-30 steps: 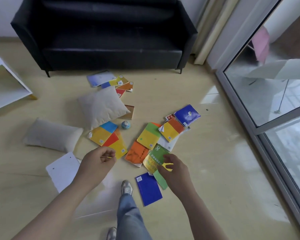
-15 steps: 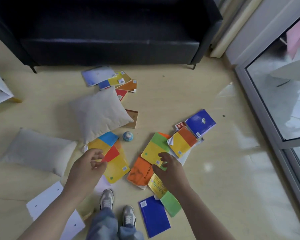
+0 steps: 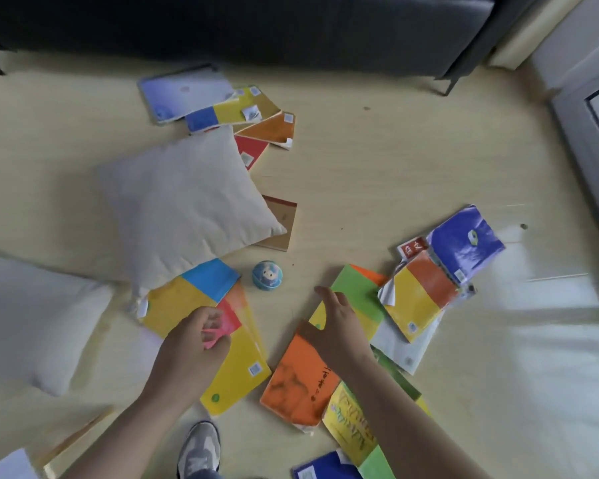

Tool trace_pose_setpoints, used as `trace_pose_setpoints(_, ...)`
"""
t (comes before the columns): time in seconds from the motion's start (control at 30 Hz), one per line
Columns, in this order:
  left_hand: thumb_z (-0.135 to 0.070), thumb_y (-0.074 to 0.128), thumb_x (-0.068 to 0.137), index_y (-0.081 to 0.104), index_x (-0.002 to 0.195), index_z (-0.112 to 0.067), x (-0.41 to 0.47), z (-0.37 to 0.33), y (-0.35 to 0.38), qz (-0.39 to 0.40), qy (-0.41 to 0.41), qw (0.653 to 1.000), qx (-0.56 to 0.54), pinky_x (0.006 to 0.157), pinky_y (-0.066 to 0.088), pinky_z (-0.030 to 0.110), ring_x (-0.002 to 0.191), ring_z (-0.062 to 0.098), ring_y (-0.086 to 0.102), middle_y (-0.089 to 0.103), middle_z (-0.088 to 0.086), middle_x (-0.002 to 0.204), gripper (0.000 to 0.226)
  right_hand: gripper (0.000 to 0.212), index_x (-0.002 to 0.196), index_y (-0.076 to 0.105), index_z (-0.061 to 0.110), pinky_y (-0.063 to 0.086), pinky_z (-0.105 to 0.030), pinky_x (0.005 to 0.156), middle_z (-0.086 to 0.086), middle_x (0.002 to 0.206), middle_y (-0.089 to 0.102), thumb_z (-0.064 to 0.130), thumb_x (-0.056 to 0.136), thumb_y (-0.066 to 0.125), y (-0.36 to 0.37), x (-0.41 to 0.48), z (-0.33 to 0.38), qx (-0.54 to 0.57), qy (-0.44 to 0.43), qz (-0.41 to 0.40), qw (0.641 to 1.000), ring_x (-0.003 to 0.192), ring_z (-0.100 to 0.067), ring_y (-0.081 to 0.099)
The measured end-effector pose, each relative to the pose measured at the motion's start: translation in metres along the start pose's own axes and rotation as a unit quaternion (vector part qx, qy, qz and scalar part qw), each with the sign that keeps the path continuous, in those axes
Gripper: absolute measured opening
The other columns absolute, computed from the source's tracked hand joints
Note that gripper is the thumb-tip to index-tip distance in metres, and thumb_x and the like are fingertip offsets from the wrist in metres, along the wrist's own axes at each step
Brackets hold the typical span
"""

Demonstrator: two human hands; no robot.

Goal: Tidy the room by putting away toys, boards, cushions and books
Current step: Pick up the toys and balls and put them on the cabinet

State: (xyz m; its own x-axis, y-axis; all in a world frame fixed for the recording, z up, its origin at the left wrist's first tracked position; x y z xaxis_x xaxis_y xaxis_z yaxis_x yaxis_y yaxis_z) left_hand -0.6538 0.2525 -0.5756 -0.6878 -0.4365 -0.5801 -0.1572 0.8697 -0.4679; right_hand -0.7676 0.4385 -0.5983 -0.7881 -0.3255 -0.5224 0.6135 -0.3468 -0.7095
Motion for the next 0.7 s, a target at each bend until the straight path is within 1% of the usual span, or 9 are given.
trace_pose_setpoints(0.13,-0.009,0.062,0.087,0.056,0.106,-0.025,0.057,0.055,0.026,-0.005,-0.004,1.000,0.003,0.075,0.044,0.024,0.095,0.010,0.061,0.062,-0.011,0.104,0.026,0.063,0.143,0.037,0.020,0.044,-0.030,0.091,-0.006,0.140,0.041,0.032,0.087,0.063,0.062,0.070,-0.021,0.000,-0.003,-0.001,1.000,0.120,-0.026,0.049)
trace_pose_setpoints(0.2,-0.009,0.062,0.087,0.055,0.106,-0.025,0.084,0.079,0.038,-0.015,-0.004,1.000,0.006,0.070,0.043,0.018,0.093,0.008,0.060,0.061,-0.013,0.102,0.026,0.064,0.143,0.037,0.020,0.046,-0.034,0.094,-0.006,0.140,0.040,0.032,0.086,0.064,0.091,0.104,-0.031,0.003,0.001,-0.001,1.000,0.122,-0.027,0.048)
trace_pose_setpoints(0.27,-0.010,0.062,0.087,0.055,0.106,-0.026,0.110,0.102,0.050,-0.019,-0.008,1.000,0.012,0.067,0.040,0.013,0.092,0.007,0.059,0.060,-0.016,0.099,0.026,0.066,0.143,0.037,0.020,0.047,-0.035,0.093,-0.007,0.139,0.041,0.033,0.085,0.066,0.118,0.134,-0.041,0.004,0.007,-0.006,1.000,0.121,-0.028,0.049)
trace_pose_setpoints(0.37,-0.011,0.062,0.087,0.054,0.106,-0.026,0.143,0.132,0.065,-0.015,0.000,1.000,0.023,0.068,0.040,0.013,0.092,0.006,0.059,0.060,-0.015,0.100,0.025,0.068,0.143,0.036,0.019,0.046,-0.033,0.089,-0.008,0.138,0.041,0.030,0.084,0.067,0.154,0.172,-0.055,0.002,0.009,-0.013,1.000,0.115,-0.029,0.053)
trace_pose_setpoints(0.5,-0.012,0.062,0.088,0.056,0.113,-0.021,0.182,0.164,0.077,-0.018,0.005,0.999,0.035,0.069,0.040,0.012,0.092,0.004,0.058,0.061,-0.011,0.104,0.027,0.069,0.139,0.038,0.020,0.047,-0.031,0.082,-0.007,0.132,0.042,0.030,0.080,0.070,0.194,0.216,-0.070,0.013,0.011,-0.030,0.999,0.110,-0.029,0.054)
trace_pose_setpoints(0.63,-0.012,0.062,0.088,0.057,0.114,-0.021,0.217,0.189,0.087,-0.036,0.019,0.998,0.041,0.069,0.039,0.011,0.091,0.001,0.059,0.063,-0.008,0.107,0.028,0.075,0.138,0.037,0.021,0.052,-0.038,0.086,-0.007,0.131,0.041,0.035,0.075,0.075,0.229,0.249,-0.079,0.038,-0.008,-0.056,0.998,0.112,-0.029,0.053)
trace_pose_setpoints(0.7,-0.013,0.062,0.088,0.057,0.115,-0.021,0.230,0.196,0.092,-0.042,0.027,0.998,0.042,0.068,0.039,0.011,0.090,-0.001,0.058,0.062,-0.009,0.107,0.029,0.081,0.140,0.035,0.021,0.051,-0.037,0.088,-0.006,0.129,0.042,0.039,0.073,0.077,0.240,0.261,-0.082,0.057,-0.017,-0.071,0.996,0.111,-0.028,0.053)
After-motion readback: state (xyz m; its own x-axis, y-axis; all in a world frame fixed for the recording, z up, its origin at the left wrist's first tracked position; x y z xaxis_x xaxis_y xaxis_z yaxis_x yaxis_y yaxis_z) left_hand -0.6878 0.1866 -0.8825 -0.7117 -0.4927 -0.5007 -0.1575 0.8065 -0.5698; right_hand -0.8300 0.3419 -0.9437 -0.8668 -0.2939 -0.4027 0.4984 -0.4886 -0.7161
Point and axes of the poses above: each hand's wrist, its own x-axis towards the middle knuckle, its own y-axis out of the palm, z = x × y, the point moved 1 cm from there along x, towards the middle knuckle
